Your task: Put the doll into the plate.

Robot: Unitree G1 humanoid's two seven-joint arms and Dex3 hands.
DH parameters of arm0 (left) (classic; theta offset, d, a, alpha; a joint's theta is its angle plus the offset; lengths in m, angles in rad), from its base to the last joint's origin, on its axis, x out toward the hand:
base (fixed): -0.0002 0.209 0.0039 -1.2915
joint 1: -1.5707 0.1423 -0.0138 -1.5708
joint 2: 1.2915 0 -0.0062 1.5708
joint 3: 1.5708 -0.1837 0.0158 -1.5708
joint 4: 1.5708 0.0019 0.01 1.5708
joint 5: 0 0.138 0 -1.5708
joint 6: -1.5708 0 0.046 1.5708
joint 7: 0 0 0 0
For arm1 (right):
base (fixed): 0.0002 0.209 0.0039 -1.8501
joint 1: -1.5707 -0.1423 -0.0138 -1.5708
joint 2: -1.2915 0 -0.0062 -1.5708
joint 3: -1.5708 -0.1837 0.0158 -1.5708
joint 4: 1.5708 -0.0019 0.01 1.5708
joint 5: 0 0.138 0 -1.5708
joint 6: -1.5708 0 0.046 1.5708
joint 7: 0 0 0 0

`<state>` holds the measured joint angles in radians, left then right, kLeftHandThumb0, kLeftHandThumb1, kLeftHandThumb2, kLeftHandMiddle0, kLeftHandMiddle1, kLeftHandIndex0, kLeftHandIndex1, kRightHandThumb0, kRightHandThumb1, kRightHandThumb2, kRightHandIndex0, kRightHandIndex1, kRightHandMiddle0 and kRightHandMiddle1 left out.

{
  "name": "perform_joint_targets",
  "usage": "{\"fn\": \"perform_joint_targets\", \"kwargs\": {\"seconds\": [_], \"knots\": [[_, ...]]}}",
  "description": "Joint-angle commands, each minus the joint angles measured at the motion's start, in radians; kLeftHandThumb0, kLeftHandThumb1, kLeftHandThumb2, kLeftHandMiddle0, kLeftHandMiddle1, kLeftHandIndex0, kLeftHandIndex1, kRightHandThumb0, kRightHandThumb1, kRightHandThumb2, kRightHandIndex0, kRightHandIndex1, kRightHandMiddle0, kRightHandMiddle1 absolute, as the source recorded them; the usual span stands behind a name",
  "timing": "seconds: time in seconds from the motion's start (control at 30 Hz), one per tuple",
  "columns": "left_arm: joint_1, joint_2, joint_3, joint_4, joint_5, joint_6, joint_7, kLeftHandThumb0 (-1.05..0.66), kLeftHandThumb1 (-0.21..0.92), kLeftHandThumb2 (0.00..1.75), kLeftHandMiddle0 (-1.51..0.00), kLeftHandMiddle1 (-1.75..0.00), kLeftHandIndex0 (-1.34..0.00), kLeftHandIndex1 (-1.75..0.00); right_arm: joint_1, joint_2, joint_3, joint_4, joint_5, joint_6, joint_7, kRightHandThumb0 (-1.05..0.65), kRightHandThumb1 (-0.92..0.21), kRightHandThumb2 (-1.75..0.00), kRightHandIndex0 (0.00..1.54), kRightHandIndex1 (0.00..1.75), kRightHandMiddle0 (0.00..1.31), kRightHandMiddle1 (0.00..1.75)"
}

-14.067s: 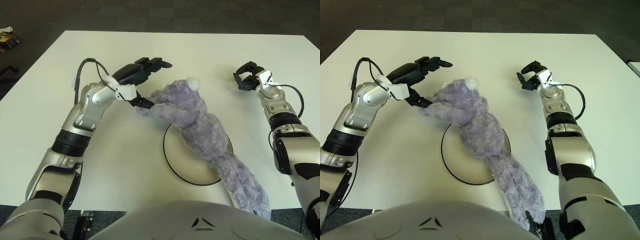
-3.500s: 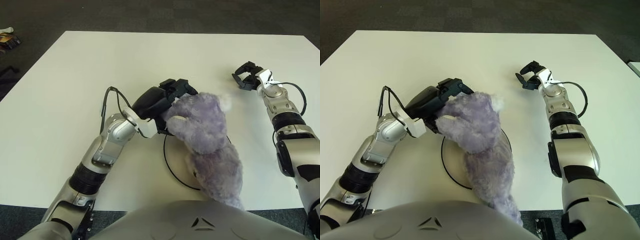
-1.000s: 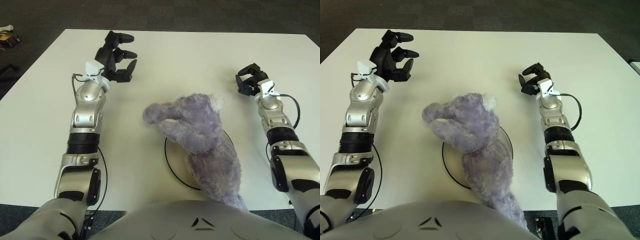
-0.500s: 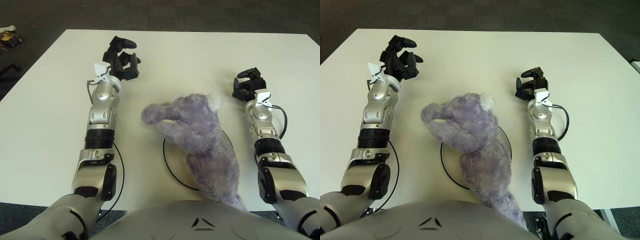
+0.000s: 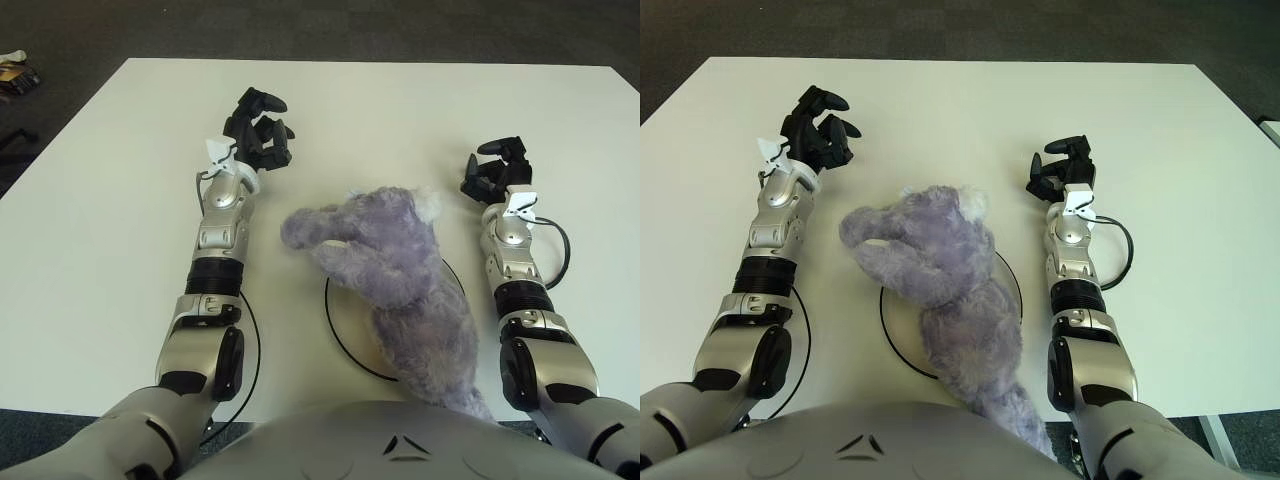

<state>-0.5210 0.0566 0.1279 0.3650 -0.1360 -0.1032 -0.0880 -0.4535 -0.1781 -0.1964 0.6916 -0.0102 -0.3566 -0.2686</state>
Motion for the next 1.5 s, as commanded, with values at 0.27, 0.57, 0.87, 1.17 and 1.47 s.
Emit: {"fn": "perform_joint_targets", "kwargs": {"seconds": [0.27, 0.57, 0.87, 1.17, 1.47], "knots": [[0.034, -0.023, -0.026, 0.034, 0.027, -0.005, 0.016, -0.01, 0.30, 1.34, -0.51, -1.75, -0.50, -1.75, 0.079, 0.056, -0.001, -0.100, -0.006, 0.034, -0.038, -0.01, -0.51, -1.03, 0.55, 1.55, 0.29, 1.75], [0.029, -0.030, -0.015, 0.110, 0.014, -0.046, 0.000, -0.32, 0.52, 1.05, -1.07, -1.75, -0.42, -1.75, 0.112, 0.082, -0.005, -0.167, -0.003, 0.078, -0.054, -0.01, -0.49, -1.07, 0.57, 1.56, 0.29, 1.75], [0.033, -0.036, -0.016, 0.139, 0.021, -0.069, 0.009, -0.40, 0.58, 0.98, -1.23, -1.75, -0.41, -1.75, 0.128, 0.103, -0.014, -0.208, 0.012, 0.103, -0.054, -0.01, -0.45, -1.11, 0.57, 1.59, 0.32, 1.75], [0.050, -0.044, -0.022, 0.123, 0.029, -0.039, 0.023, -0.41, 0.57, 0.99, -1.24, -1.75, -0.42, -1.75, 0.143, 0.111, -0.015, -0.234, 0.020, 0.129, -0.033, -0.01, -0.45, -1.12, 0.57, 1.57, 0.35, 1.75], [0.057, -0.051, -0.018, 0.125, 0.030, -0.040, 0.034, -0.41, 0.56, 1.00, -1.23, -1.75, -0.42, -1.75, 0.155, 0.114, -0.016, -0.255, 0.023, 0.152, -0.020, -0.01, -0.43, -1.14, 0.57, 1.59, 0.35, 1.75]]}}
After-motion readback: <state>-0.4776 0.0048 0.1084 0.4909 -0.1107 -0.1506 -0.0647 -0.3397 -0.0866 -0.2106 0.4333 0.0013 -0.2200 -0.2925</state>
